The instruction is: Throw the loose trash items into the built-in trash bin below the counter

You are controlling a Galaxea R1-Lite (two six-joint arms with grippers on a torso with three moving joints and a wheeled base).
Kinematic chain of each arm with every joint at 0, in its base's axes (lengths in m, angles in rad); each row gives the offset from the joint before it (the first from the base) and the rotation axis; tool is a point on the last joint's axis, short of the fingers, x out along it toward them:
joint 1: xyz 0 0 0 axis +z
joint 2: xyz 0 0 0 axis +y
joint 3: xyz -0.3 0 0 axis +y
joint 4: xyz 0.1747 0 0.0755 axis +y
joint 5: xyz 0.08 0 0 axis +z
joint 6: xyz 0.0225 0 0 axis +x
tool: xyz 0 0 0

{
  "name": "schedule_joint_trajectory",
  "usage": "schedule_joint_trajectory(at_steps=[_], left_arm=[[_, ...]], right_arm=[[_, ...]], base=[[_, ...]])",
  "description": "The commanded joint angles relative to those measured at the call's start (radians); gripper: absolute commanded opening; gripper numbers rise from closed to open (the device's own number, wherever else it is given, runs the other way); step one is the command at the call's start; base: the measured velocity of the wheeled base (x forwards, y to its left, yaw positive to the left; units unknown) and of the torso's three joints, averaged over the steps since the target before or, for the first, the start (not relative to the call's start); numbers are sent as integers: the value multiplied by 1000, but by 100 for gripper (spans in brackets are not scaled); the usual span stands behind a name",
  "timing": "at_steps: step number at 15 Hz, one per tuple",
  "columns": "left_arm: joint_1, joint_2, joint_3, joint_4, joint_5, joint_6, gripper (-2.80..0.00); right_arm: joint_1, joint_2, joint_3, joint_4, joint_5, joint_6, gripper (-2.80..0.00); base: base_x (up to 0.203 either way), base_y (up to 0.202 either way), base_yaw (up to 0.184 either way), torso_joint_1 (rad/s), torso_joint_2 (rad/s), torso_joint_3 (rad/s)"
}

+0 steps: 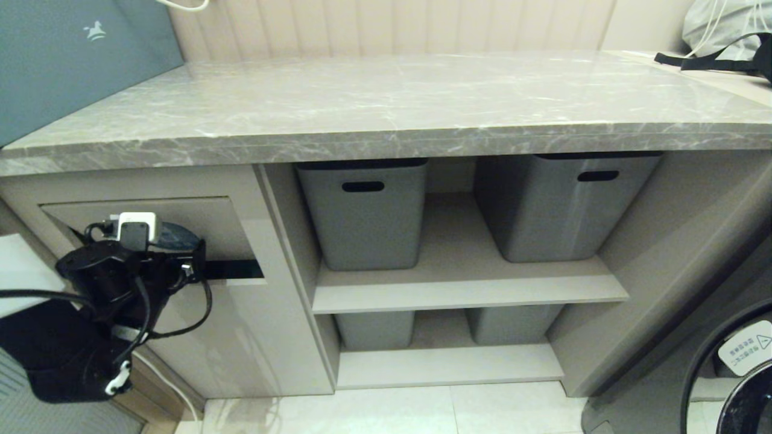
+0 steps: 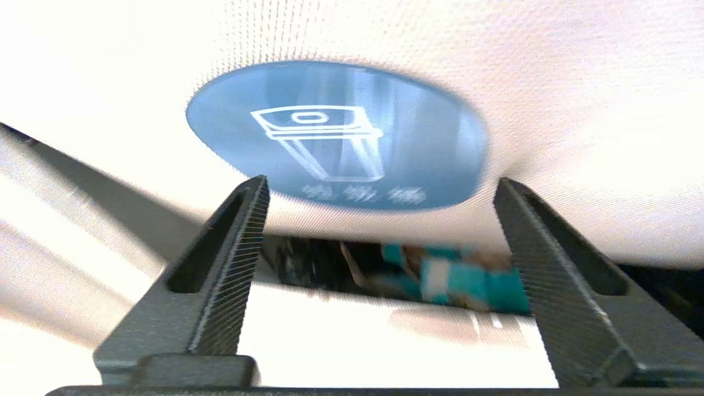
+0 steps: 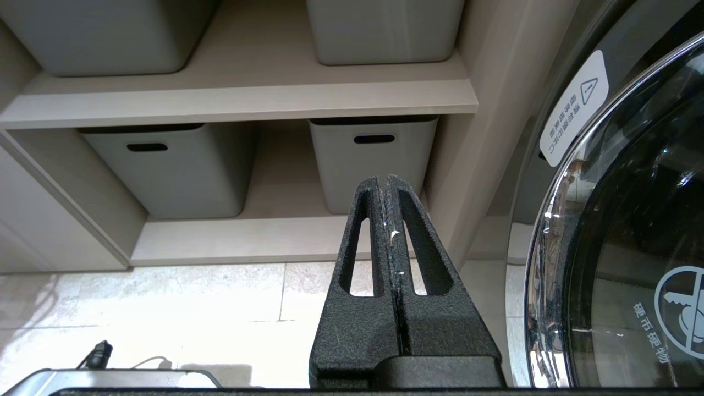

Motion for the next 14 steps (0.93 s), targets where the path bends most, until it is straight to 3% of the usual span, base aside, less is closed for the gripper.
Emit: schedule_joint_trajectory(at_steps=[1,2,3,7,14], left_arm=[[-15,-105,79,-8,0,-1,0],[-29,-153,134,-8,-5,-4,0],[-44,-207,198,-8,-20,-11,-280],[-66,-399,377,7,-121,-29,-280],[-69,-568,435,196,-185,-31,-280]], right_arm=[[0,0,0,0,0,0,-280],[0,0,0,0,0,0,-280],[1,0,0,0,0,0,-280],[1,0,0,0,0,0,-280],[0,0,0,0,0,0,-280]], base=[[0,0,0,0,0,0],[0,0,0,0,0,0],[0,0,0,0,0,0],[0,0,0,0,0,0],[0,0,0,0,0,0]])
